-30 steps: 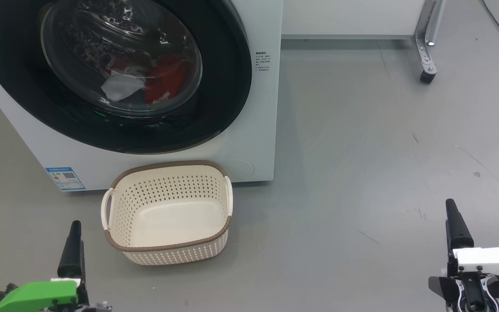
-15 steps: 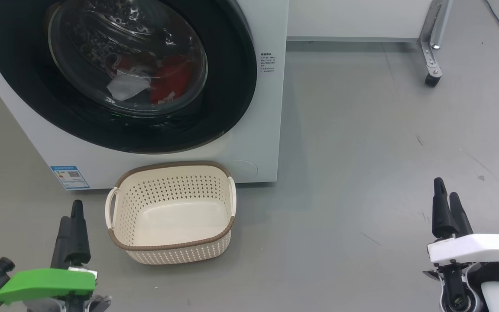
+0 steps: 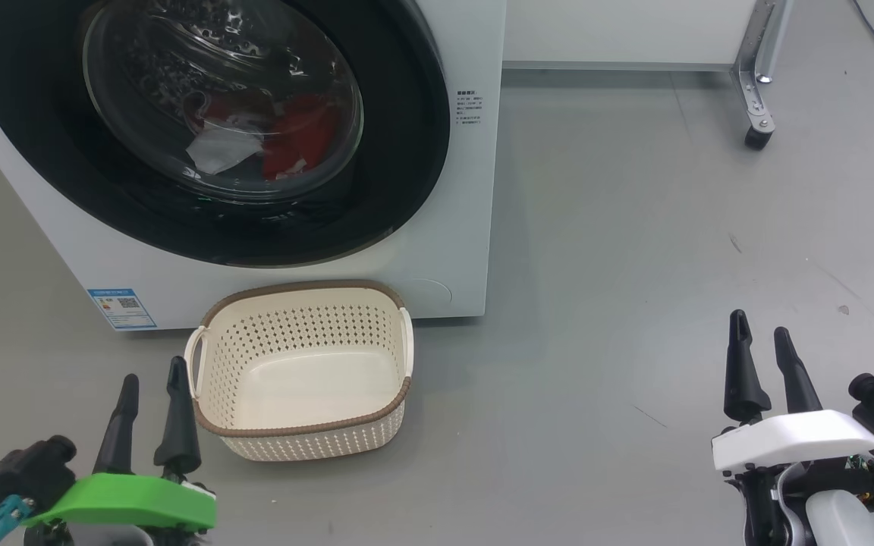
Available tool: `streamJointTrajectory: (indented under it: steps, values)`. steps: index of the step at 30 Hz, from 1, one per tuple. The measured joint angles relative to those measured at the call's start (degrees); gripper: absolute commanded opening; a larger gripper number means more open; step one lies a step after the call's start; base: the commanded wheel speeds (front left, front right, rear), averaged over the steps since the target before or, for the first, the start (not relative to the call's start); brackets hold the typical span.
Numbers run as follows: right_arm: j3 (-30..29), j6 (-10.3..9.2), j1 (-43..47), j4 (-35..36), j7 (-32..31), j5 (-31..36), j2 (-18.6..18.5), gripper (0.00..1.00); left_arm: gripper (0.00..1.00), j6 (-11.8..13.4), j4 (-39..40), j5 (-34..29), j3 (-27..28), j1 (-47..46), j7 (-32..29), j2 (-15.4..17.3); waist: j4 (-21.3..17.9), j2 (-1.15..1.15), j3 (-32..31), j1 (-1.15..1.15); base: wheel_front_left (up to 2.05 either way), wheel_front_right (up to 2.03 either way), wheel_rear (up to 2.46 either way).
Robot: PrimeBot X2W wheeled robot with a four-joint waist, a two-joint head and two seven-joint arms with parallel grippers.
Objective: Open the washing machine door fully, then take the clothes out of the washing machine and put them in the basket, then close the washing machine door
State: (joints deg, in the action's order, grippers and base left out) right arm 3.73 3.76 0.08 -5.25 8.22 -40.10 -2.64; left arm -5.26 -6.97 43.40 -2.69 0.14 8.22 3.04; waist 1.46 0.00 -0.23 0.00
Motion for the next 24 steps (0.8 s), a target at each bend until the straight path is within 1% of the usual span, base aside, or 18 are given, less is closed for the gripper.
streamJointTrajectory:
  steps: [3, 6, 9, 12, 15, 18, 21, 24]
  values:
    - [0.8, -0.92, 0.3, -0.1, 0.5, 3.1, 0.0, 1.0, 1.0, 0.6, -0.2, -4.6, -1.4, 0.3, 0.5, 0.2, 0.0, 0.0, 0.0, 0.0, 0.0, 0.0, 0.0]
    - [2.0, -1.12, 0.6, -0.8, 1.1, 6.3, -0.2, 1.0, 1.0, 1.5, -0.8, -8.7, -2.6, 0.5, 1.1, 0.5, -0.1, 0.0, 0.0, 0.0, 0.0, 0.0, 0.0]
    - [2.8, -1.92, 0.9, -1.7, 1.7, 8.6, -0.3, 1.0, 1.0, 2.4, -1.6, -12.7, -3.6, 0.6, 1.5, 0.5, -0.1, 0.0, 0.0, 0.0, 0.0, 0.0, 0.0]
    - [3.6, -2.48, 1.6, -2.4, 1.8, 11.2, -0.3, 1.0, 1.0, 3.5, -2.2, -15.7, -4.5, 1.1, 2.3, 0.5, 0.0, 0.0, 0.0, 0.0, 0.0, 0.0, 0.0]
    - [4.6, -2.98, 1.6, -2.6, 2.5, 14.4, -0.5, 1.0, 1.0, 4.0, -3.1, -18.8, -5.3, 1.1, 3.0, 0.5, 0.1, 0.0, 0.0, 0.0, 0.0, 0.0, 0.0]
    - [5.6, -3.37, 1.6, -2.9, 3.4, 17.5, -0.9, 1.0, 1.0, 5.1, -5.3, -21.7, -6.3, 1.3, 3.6, 0.5, 0.1, 0.0, -0.1, 0.0, 0.0, 0.0, 0.0]
    - [6.6, -3.52, 1.6, -3.2, 3.9, 20.7, -1.0, 1.0, 1.0, 6.6, -7.7, -23.9, -6.7, 2.2, 4.1, 0.5, 0.2, 0.0, -0.2, 0.0, 0.0, 0.0, 0.0]
    - [7.5, -3.93, 1.6, -3.6, 4.4, 23.2, -1.0, 1.0, 1.0, 7.2, -8.5, -25.6, -6.9, 2.5, 4.6, 0.5, 0.2, 0.0, -0.3, 0.0, 0.0, 0.0, 0.0]
